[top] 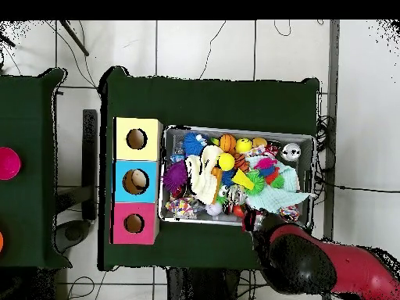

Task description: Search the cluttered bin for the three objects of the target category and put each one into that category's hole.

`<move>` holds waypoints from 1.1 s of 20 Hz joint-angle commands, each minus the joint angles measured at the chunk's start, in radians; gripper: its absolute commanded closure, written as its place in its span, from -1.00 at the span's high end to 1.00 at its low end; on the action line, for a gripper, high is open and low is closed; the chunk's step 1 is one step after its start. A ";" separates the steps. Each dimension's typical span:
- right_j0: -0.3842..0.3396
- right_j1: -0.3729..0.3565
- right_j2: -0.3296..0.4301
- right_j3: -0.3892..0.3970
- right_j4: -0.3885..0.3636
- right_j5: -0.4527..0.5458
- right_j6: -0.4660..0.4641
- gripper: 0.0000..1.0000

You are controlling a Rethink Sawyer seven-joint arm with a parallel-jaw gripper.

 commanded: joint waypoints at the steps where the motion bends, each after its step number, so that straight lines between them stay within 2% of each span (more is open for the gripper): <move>1: 0.006 0.101 0.065 -0.098 -0.080 0.063 -0.160 1.00; 22: -0.023 0.292 0.105 -0.166 -0.195 -0.030 -0.135 1.00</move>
